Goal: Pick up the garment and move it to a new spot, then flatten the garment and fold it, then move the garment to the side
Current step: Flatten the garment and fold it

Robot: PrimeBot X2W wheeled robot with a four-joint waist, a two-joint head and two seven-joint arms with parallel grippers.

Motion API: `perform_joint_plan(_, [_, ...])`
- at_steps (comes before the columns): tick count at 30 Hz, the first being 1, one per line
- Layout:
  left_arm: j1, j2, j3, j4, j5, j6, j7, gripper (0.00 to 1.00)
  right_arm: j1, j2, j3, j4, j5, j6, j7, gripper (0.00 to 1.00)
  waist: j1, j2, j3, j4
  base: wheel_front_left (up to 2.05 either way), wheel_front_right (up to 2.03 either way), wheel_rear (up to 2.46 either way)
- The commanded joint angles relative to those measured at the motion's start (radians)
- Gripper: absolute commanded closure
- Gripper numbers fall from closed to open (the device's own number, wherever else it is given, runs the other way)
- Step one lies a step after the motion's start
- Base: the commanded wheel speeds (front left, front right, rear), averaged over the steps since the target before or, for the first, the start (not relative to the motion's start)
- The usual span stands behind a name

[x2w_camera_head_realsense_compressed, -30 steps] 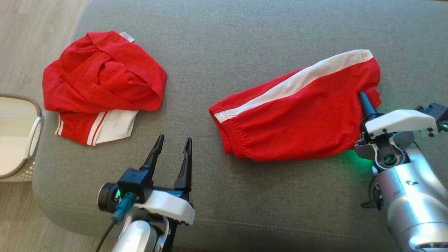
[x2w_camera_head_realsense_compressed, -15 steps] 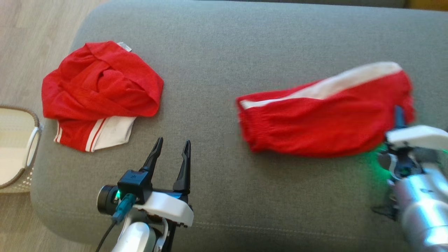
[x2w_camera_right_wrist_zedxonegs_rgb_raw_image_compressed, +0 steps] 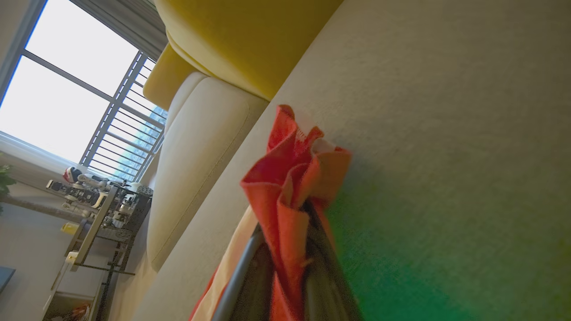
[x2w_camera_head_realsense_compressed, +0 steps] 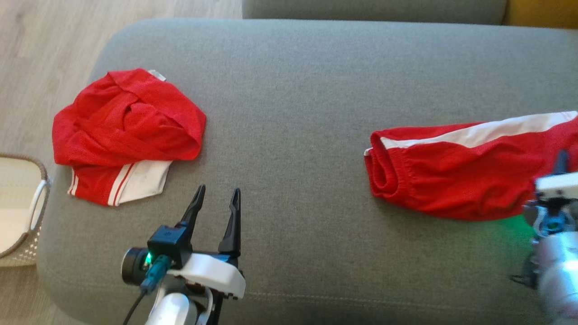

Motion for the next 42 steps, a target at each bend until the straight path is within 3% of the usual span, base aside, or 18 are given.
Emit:
perform_joint_plan(1, [-0.012,0.001,0.030,-0.027,-0.006,-0.005,-0.006,0.00,-0.007,0.035,0.014,-0.055,-0.037,0.000,-0.008,1.00,0.0000,0.0000,-0.016,-0.005,0.00,0.00,0.00])
perform_joint_plan(2, [-0.012,0.001,0.030,-0.027,-0.006,-0.005,-0.006,0.00,-0.007,0.035,0.014,-0.055,-0.037,0.000,-0.008,1.00,0.0000,0.0000,-0.016,-0.005,0.00,0.00,0.00])
perform_joint_plan(5, [-0.002,0.001,0.042,-0.023,-0.004,-0.006,-0.006,0.00,0.014,0.115,0.036,-0.135,-0.108,0.000,-0.008,1.00,0.0000,0.0000,-0.047,-0.012,0.00,0.00,0.00])
perform_joint_plan(10, [0.016,0.001,0.060,-0.022,-0.008,-0.009,-0.006,0.00,0.061,0.164,0.133,-0.218,-0.120,0.000,-0.002,1.00,0.0000,0.0000,-0.083,-0.013,0.00,0.00,0.00])
perform_joint_plan(19, [0.040,0.001,0.069,-0.026,0.000,-0.019,-0.006,0.00,0.208,0.170,0.509,-0.433,0.131,0.000,0.040,1.00,0.0000,0.0000,-0.095,0.014,0.00,0.00,0.00])
perform_joint_plan(25, [0.047,0.001,0.076,-0.025,0.006,-0.021,-0.006,0.00,0.289,0.171,0.668,-0.543,0.174,0.000,0.031,1.00,0.0000,0.0000,-0.092,0.037,0.00,0.00,0.00])
perform_joint_plan(40, [0.054,0.001,0.079,-0.025,0.007,-0.019,-0.006,0.00,0.377,0.171,0.736,-0.555,0.075,0.000,0.088,1.00,0.0000,0.0000,-0.082,0.055,0.00,0.00,0.00])
perform_joint_plan(41, [0.053,0.001,0.078,-0.025,0.006,-0.018,-0.006,0.00,0.375,0.171,0.737,-0.550,0.062,0.000,0.087,0.54,0.0000,0.0000,-0.081,0.055,0.00,0.00,0.00])
perform_joint_plan(42, [0.052,0.001,0.076,-0.024,0.006,-0.018,-0.006,0.00,0.374,0.171,0.738,-0.546,0.054,0.000,0.088,0.00,0.0000,0.0000,-0.080,0.054,0.00,0.00,0.00])
